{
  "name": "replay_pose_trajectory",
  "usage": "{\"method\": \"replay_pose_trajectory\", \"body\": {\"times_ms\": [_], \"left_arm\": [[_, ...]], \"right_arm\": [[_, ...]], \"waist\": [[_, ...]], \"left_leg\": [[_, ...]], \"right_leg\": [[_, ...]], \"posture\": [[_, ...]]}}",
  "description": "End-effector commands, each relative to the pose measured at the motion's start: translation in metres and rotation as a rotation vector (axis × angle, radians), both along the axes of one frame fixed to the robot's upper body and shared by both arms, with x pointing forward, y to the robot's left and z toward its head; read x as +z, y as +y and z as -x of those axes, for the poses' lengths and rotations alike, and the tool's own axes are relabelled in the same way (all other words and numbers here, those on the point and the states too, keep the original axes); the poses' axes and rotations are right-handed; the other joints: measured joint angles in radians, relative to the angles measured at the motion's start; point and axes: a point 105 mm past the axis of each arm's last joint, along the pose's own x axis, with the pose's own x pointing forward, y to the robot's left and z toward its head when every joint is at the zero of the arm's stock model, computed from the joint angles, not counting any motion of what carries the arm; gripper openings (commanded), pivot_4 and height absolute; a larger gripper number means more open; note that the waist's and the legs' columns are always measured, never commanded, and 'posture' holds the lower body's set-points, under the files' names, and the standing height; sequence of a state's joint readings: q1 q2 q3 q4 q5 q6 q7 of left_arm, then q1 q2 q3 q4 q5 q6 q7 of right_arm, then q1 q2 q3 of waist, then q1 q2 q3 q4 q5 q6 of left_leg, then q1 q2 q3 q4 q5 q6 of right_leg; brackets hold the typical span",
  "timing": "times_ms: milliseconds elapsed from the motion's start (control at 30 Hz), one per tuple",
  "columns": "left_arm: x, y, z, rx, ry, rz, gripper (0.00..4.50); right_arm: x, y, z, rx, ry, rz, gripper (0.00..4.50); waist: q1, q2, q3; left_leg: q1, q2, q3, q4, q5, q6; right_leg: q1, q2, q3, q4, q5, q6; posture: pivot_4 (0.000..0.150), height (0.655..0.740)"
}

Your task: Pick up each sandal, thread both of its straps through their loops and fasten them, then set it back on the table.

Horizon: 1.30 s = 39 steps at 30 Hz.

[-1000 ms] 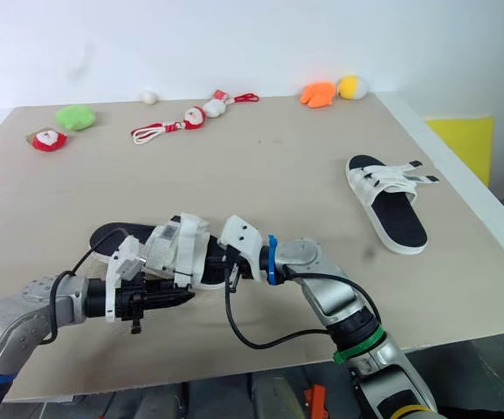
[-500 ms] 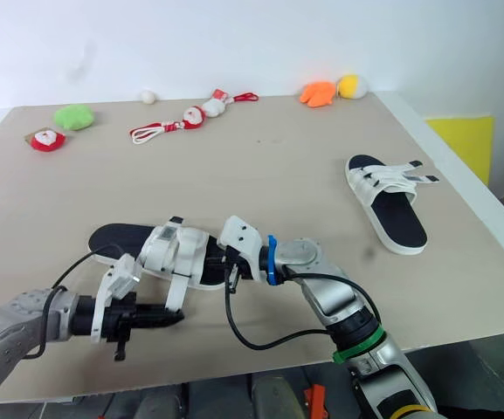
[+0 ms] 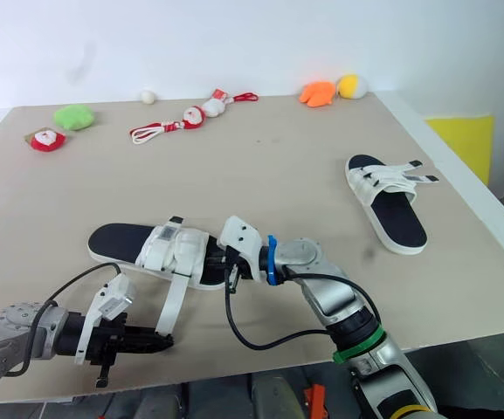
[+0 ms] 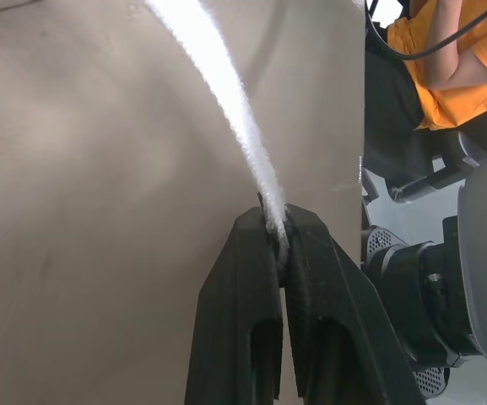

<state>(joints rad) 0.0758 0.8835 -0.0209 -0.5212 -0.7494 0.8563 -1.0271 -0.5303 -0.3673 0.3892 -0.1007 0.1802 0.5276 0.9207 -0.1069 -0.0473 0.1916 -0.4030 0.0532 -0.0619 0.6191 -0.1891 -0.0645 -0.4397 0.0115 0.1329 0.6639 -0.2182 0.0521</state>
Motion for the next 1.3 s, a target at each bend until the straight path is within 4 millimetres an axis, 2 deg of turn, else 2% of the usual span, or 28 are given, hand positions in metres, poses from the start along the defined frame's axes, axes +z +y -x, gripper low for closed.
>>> {"method": "replay_pose_trajectory", "body": {"times_ms": [33,100,233,267,300,433,533,667,767,833,900,1067,1300], "left_arm": [[0.007,0.001,-0.001,0.009,-0.032,-0.017,0.74],[0.008,0.005,-0.001,0.008,-0.059,-0.05,1.39],[0.016,0.01,-0.001,0.01,-0.116,-0.076,3.39],[0.018,0.015,-0.001,0.006,-0.16,-0.11,4.14],[0.02,0.019,-0.003,0.005,-0.214,-0.138,4.38],[0.03,0.033,-0.011,-0.047,-0.437,-0.212,4.38],[0.024,0.046,-0.017,-0.175,-0.703,-0.347,4.38],[0.029,0.051,-0.027,-0.268,-1.045,-0.398,4.38],[0.022,0.063,-0.031,-0.41,-1.312,-0.476,4.38],[0.033,0.058,-0.03,-0.432,-1.573,-0.411,4.38],[0.038,0.051,-0.026,-0.44,-1.715,-0.335,4.38],[0.023,0.036,-0.02,-0.519,-1.764,-0.239,4.38],[0.017,0.007,-0.021,-0.56,-1.791,-0.115,4.38]], "right_arm": [[-0.014,-0.001,0.002,0.006,0.041,0.045,0.0],[-0.014,0.0,0.002,0.009,0.04,0.044,0.0],[-0.015,0.0,0.003,0.013,0.041,0.042,0.0],[-0.017,0.0,0.004,0.016,0.043,0.045,0.0],[-0.018,0.0,0.005,0.02,0.045,0.049,0.0],[-0.021,-0.002,0.007,0.027,0.045,0.057,0.0],[-0.022,-0.002,0.006,0.024,0.044,0.057,0.0],[-0.022,-0.002,0.007,0.025,0.044,0.058,0.0],[-0.023,-0.002,0.008,0.026,0.046,0.058,0.0],[-0.024,-0.001,0.008,0.026,0.047,0.057,0.0],[-0.024,-0.001,0.008,0.029,0.048,0.057,0.0],[-0.021,0.002,0.006,0.036,0.043,0.057,0.0],[-0.017,0.006,0.003,0.043,0.033,0.052,0.0]], "waist": [[0.0,0.0,0.0],[0.0,0.0,0.0],[0.0,0.0,0.0],[0.0,0.0,0.0],[-0.001,0.0,0.0],[0.001,0.0,0.0],[0.001,0.0,0.0],[0.001,0.0,0.0],[0.002,0.0,0.0],[0.003,0.002,-0.001],[0.003,0.002,-0.002],[0.003,0.001,-0.003],[0.002,0.001,-0.003]], "left_leg": [[0.0,0.0,0.0,0.0,0.0,0.0],[0.0,0.0,0.0,0.0,0.0,0.0],[0.0,0.0,0.0,0.0,0.0,0.0],[0.0,0.0,0.0,0.0,0.0,0.0],[0.0,0.0,0.0,0.0,0.0,0.0],[0.0,0.0,0.001,-0.001,0.0,-0.001],[0.0,0.0,0.002,-0.001,0.0,-0.001],[0.0,0.0,0.004,-0.001,-0.001,-0.002],[0.0,0.001,0.004,-0.001,-0.001,-0.002],[0.0,0.001,0.004,-0.001,-0.001,-0.002],[0.001,0.0,0.005,-0.001,-0.001,-0.002],[0.0,0.001,0.006,-0.001,-0.001,-0.002],[0.001,0.002,0.005,-0.001,-0.001,-0.002]], "right_leg": [[0.0,0.0,0.0,0.0,0.0,0.0],[0.0,0.0,0.0,0.0,0.0,0.0],[0.0,0.0,0.0,0.0,0.0,0.0],[0.0,0.0,0.0,0.0,0.0,0.0],[-0.001,0.0,0.0,0.0,0.0,0.0],[-0.001,0.0,0.0,0.0,0.0,-0.001],[-0.001,-0.001,0.0,0.0,-0.001,-0.002],[-0.001,-0.002,0.001,0.0,-0.002,-0.003],[-0.001,-0.002,0.0,0.0,-0.002,-0.003],[-0.001,-0.002,0.001,0.0,-0.001,-0.004],[-0.001,-0.003,0.001,-0.001,-0.001,-0.004],[-0.001,-0.002,0.001,0.0,-0.001,-0.003],[0.0,-0.001,0.002,0.0,0.001,0.0]], "posture": [[0.15,0.74],[0.15,0.74],[0.15,0.74],[0.15,0.74],[0.15,0.74],[0.15,0.74],[0.15,0.74],[0.15,0.74],[0.15,0.74],[0.15,0.74],[0.15,0.74],[0.15,0.74],[0.15,0.74]]}}
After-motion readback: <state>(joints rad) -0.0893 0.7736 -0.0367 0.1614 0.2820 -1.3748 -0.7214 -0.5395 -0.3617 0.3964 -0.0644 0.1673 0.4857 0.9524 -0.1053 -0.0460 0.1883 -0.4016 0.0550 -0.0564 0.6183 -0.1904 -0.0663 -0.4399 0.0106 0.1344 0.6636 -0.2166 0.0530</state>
